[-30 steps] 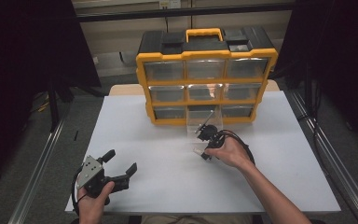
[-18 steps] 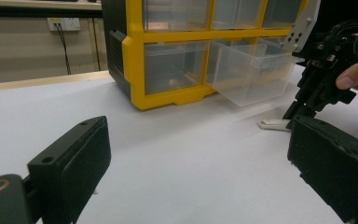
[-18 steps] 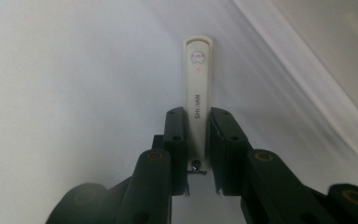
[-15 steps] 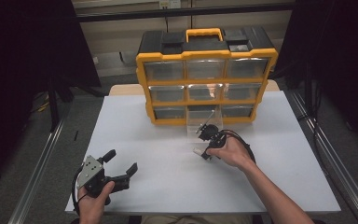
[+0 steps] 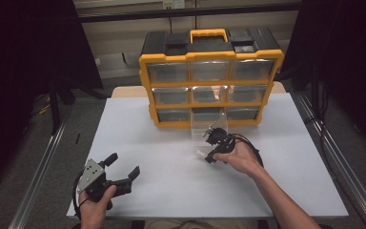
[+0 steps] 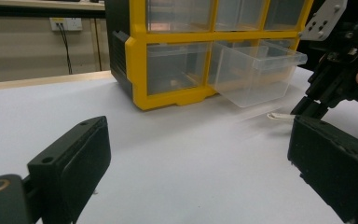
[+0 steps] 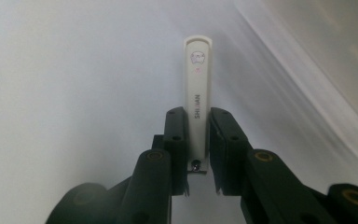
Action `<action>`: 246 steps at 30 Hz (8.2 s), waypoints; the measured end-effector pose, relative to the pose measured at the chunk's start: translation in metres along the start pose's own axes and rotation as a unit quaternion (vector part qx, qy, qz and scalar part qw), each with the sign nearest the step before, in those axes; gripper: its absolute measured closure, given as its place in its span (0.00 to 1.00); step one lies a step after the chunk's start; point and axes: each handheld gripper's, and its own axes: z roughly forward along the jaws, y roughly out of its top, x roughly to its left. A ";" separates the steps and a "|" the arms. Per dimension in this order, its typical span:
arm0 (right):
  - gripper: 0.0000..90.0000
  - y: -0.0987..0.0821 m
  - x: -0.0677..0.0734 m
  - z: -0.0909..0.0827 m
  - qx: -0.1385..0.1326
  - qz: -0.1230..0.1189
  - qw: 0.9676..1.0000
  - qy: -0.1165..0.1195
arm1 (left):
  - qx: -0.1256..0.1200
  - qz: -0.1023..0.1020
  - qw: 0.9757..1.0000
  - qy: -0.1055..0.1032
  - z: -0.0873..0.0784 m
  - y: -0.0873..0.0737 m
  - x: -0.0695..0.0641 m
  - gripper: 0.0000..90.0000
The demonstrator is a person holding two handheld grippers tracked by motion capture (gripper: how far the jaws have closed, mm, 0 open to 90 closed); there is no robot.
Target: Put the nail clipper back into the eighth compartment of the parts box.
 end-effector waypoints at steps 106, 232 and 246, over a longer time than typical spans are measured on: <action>0.86 0.048 -0.023 -0.119 -0.158 -0.037 0.986 -0.049 | -0.002 -0.002 1.000 0.009 -0.004 0.001 0.003 0.05; 0.05 0.017 -0.048 -0.056 -0.244 0.064 0.965 -0.074 | 0.006 -0.011 1.000 0.000 -0.002 -0.001 0.005 0.05; 0.02 -0.011 -0.038 -0.053 -0.342 0.059 0.931 -0.111 | 0.007 -0.007 1.000 0.003 0.000 -0.001 0.007 0.05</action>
